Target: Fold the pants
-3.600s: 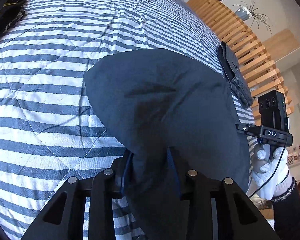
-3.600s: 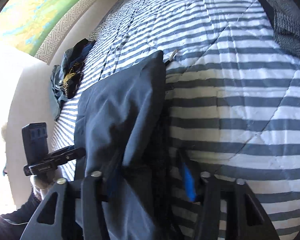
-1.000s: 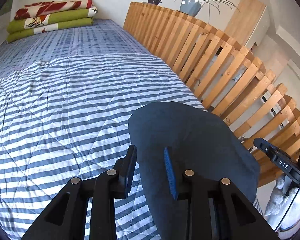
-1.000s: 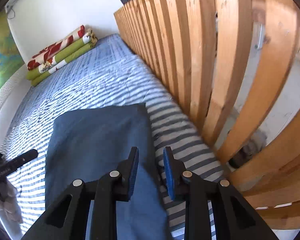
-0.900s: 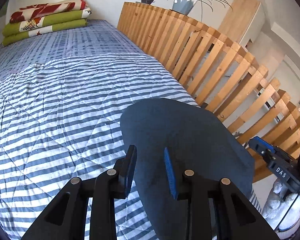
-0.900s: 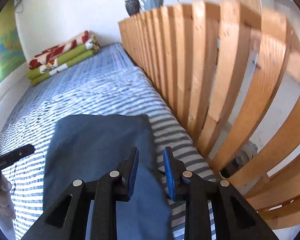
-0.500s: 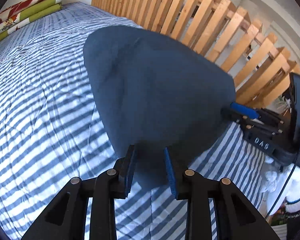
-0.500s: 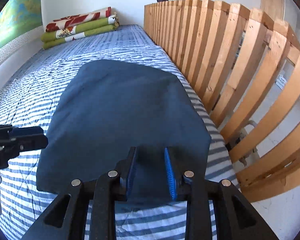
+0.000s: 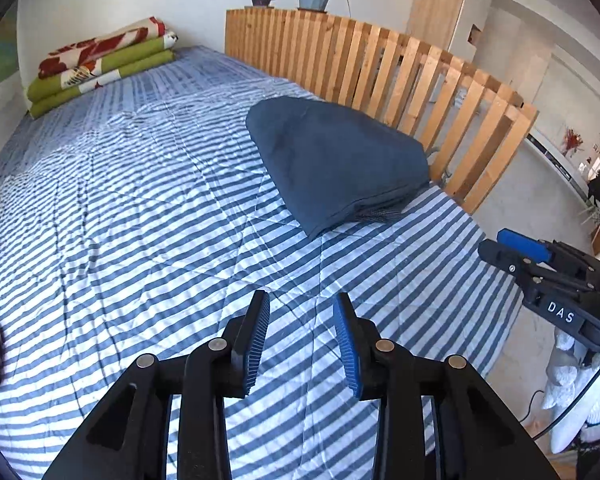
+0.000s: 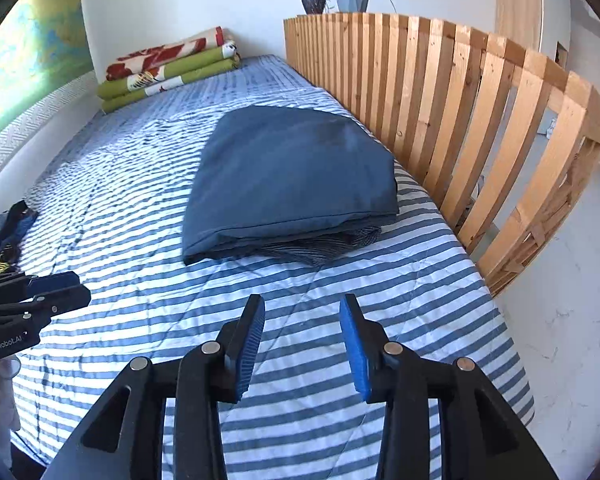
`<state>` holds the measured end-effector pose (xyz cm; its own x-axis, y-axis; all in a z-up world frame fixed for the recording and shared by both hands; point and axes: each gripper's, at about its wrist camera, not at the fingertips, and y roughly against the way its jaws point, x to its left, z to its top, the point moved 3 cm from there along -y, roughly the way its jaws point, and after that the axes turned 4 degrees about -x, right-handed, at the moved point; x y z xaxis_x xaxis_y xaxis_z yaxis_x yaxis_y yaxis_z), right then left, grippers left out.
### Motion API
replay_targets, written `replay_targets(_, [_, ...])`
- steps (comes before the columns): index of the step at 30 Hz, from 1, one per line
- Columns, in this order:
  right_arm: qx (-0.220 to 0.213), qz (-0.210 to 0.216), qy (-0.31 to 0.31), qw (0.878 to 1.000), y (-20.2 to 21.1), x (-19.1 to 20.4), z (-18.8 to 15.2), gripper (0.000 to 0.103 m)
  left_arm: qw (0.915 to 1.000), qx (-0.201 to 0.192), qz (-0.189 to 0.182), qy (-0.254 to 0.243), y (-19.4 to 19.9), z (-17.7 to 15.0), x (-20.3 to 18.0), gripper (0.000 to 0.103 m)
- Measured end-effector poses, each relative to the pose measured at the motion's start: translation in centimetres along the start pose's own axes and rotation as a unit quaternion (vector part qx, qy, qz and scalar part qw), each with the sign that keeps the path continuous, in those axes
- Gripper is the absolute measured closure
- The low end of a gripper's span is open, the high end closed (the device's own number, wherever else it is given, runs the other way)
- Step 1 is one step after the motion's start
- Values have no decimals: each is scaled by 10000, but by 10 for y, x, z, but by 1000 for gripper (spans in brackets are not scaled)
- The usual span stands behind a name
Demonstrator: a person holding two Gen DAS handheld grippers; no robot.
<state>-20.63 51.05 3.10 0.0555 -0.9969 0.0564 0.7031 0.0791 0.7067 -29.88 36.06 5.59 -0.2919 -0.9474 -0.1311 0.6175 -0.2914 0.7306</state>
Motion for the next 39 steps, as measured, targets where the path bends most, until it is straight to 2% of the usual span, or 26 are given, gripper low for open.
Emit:
replay_targets(4, [-382, 63, 6, 9993, 50, 31, -6, 62, 9988, -457, 137, -67, 67, -14, -6, 53])
replay_targets(6, [-574, 128, -42, 9983, 75, 43, -8, 55, 9979, -621, 167, -97, 96, -24, -6, 47])
replay_targets(8, [-754, 149, -61, 9970, 102, 54, -13, 53, 9969, -746, 212, -134, 122, -31, -6, 42])
replay_targets(10, [-910, 95, -21, 9958, 122, 64, -17, 51, 9954, -902, 280, -156, 150, -44, -6, 40])
replay_targets(16, [-1196, 34, 213, 9926, 169, 104, -43, 38, 9915, -1227, 418, 65, 219, -95, -3, 28])
replay_targets(23, [-1300, 159, 329, 9908, 198, 147, -88, 34, 9895, -1275, 667, 147, 258, -151, 6, 25])
replay_targets(27, [-1244, 267, 225, 9916, 205, 158, -106, 33, 9882, -1310, 729, 324, 270, -174, 16, 18])
replay_targets(31, [-1206, 246, 205, 9922, 210, 163, -114, 32, 9877, -1295, 812, 335, 275, -187, 21, 17])
replay_targets(39, [-1318, 235, 336, 9904, 219, 174, -112, 32, 9857, -1364, 890, 425, 282, -190, 31, 14])
